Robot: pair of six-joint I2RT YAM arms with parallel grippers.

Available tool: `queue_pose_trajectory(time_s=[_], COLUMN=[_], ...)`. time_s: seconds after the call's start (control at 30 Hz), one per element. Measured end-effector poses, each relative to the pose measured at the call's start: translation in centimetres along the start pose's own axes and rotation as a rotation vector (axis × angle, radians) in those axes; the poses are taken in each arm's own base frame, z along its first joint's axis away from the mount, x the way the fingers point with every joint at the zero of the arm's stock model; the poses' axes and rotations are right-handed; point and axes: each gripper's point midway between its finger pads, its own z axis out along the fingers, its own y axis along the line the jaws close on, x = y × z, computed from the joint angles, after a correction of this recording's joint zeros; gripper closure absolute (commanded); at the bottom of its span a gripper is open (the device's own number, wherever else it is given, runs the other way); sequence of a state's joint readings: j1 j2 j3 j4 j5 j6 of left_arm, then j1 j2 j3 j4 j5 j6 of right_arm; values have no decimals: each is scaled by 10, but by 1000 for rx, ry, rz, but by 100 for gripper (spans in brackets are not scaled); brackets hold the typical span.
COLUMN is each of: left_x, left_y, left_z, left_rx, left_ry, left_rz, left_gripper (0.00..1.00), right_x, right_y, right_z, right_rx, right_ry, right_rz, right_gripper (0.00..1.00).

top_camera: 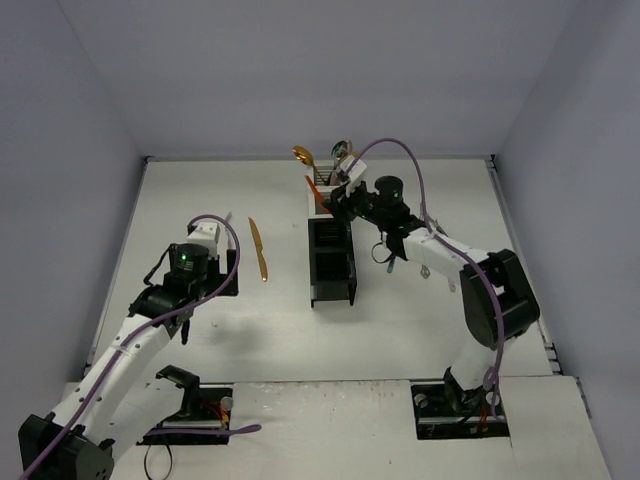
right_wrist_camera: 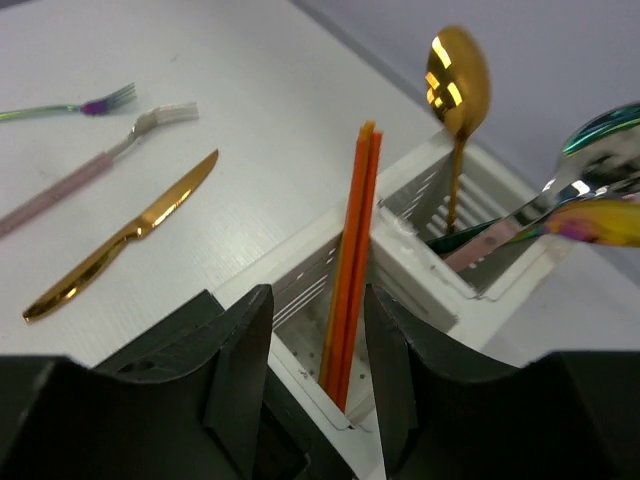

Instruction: Sort the eating utensils into containers

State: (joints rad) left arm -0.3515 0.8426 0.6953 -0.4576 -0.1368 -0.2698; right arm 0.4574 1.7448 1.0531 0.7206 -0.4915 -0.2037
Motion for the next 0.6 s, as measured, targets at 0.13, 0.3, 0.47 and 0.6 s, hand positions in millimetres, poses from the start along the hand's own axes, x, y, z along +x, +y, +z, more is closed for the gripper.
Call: queue_pose_trajectory(time_s=[0.13,0.3,0.47,0.6], left_x=[6,-2,-14,-23], left_y=[-1,-4,-6,-5], left_z=[2,10,35,66], left_rx=[-9,-25,-59,-82], left_ry=[38,89,184,261], left_rz=[-23,-62,-93,-113], left_gripper=[10,10,10,12], right_x=[-48,-94,-101,-84], right_y=[-8,-22,-48,-66], right_z=[-27,-72,-126,-174], right_rx=[59,171,321,486], right_ry=[-56,-97,-79,-42], right_rz=[-29,-1,127,240], right_gripper=[47,42,29,14])
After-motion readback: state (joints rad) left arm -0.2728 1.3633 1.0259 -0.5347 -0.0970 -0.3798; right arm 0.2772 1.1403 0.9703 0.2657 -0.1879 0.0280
